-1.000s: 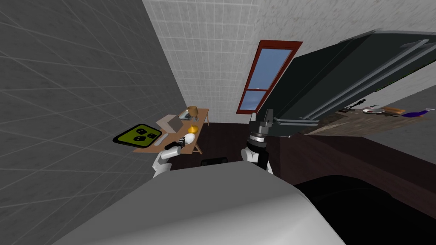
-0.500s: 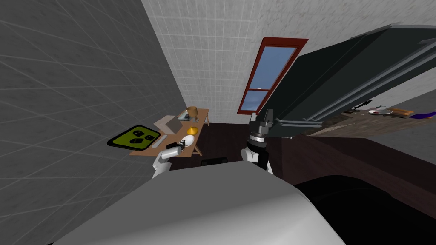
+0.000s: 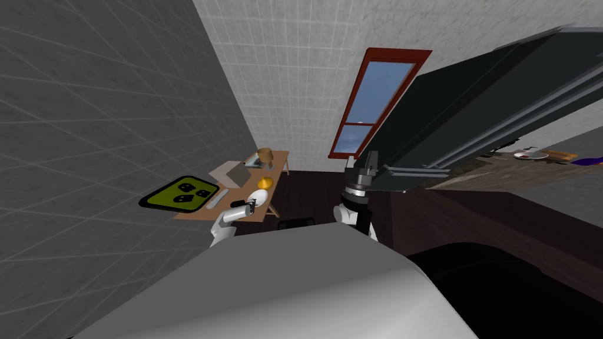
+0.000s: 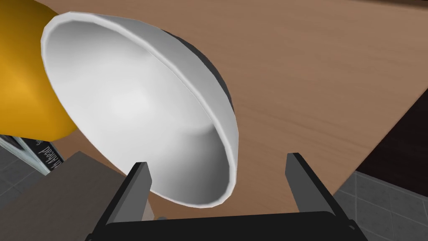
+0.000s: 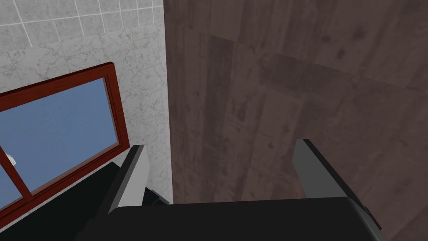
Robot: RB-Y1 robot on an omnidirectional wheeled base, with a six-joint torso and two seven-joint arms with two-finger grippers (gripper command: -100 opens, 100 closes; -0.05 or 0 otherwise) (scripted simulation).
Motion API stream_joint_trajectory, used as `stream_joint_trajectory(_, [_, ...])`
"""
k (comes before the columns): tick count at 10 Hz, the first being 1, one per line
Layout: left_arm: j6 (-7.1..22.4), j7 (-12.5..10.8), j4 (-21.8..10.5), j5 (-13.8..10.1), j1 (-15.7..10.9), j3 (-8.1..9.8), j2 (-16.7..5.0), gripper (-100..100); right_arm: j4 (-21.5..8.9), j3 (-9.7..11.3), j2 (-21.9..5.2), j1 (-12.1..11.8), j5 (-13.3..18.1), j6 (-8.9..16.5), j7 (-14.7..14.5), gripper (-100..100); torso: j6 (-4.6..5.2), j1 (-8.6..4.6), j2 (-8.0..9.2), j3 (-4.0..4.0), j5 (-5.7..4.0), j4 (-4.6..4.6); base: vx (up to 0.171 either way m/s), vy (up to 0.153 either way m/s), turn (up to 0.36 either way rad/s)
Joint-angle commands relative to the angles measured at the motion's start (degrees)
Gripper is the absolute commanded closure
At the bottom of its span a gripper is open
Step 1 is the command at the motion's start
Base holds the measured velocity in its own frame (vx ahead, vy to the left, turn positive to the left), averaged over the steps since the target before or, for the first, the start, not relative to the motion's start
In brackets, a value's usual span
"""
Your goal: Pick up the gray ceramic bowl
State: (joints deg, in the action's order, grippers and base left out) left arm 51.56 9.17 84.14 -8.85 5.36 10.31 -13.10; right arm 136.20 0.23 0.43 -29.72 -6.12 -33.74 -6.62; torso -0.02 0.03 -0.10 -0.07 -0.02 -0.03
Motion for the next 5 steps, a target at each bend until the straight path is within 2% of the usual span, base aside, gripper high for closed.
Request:
stream_joint_trajectory(1, [0.0, 0.0, 0.0, 0.0, 0.0, 0.0, 0.0, 0, 0.0, 0.0, 0.0, 0.0, 0.0, 0.0, 0.0, 0, 0.0, 0.0, 0.0, 0.0, 0.0, 0.0, 0.0, 0.0, 0.0])
stream_joint_trajectory(2, [-1.42, -0.16, -1.64, 0.27, -0.34, -0.19, 0.16, -100, 0.0, 0.0, 0.0, 0.0, 0.0, 0.0, 0.0, 0, 0.0, 0.0, 0.08, 0.05, 0.0, 0.02, 0.016, 0.012, -0.007])
stream_joint_trajectory(5, [-3.75, -0.42, -4.38, 0.72, -0.87, -0.5, 0.43, -100, 0.0, 0.0, 0.0, 0.0, 0.0, 0.0, 0.0, 0, 0.0, 0.08, 0.04, 0.02, 0.02, 0.01, 0.026, 0.019, -0.008])
